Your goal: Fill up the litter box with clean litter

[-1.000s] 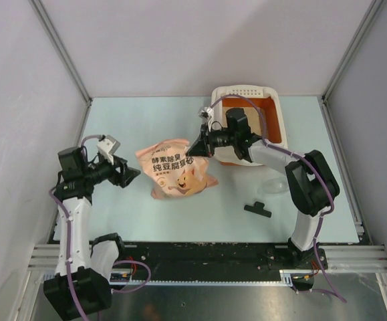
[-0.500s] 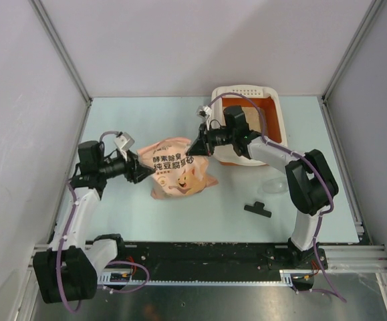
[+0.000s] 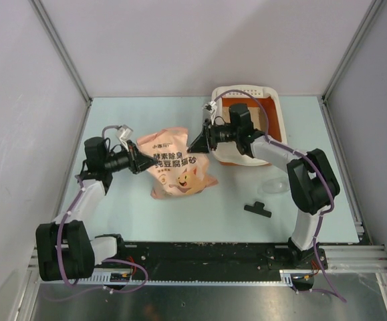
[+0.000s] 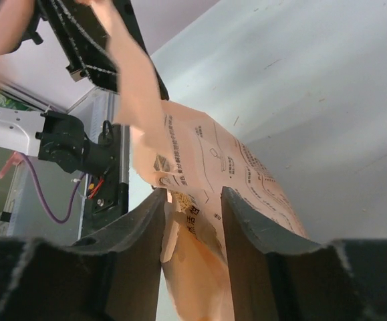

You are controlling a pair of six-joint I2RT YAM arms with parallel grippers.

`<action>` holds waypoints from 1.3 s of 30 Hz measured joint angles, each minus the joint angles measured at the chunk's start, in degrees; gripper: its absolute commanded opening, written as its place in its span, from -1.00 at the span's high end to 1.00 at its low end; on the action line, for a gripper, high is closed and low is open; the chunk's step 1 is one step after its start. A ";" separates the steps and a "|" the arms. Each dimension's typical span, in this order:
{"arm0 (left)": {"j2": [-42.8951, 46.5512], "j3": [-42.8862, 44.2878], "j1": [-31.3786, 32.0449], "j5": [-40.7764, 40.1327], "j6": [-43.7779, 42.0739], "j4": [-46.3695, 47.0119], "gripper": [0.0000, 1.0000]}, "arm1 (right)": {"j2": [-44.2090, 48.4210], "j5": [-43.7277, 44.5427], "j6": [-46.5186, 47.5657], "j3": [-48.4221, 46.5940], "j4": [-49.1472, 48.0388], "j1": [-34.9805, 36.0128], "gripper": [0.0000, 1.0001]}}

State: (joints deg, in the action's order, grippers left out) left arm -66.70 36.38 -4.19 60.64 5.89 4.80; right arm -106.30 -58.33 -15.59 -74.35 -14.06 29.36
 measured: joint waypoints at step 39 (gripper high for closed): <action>-3.10 1.75 -2.54 5.11 7.87 -6.88 1.00 | -1.14 -2.75 -23.82 11.85 -22.01 0.79 1.00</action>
State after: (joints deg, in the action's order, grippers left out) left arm -69.80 38.13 -6.72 65.76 13.76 -2.09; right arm -107.44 -61.08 -39.42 -62.50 -36.07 30.15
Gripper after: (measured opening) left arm 0.009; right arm 0.010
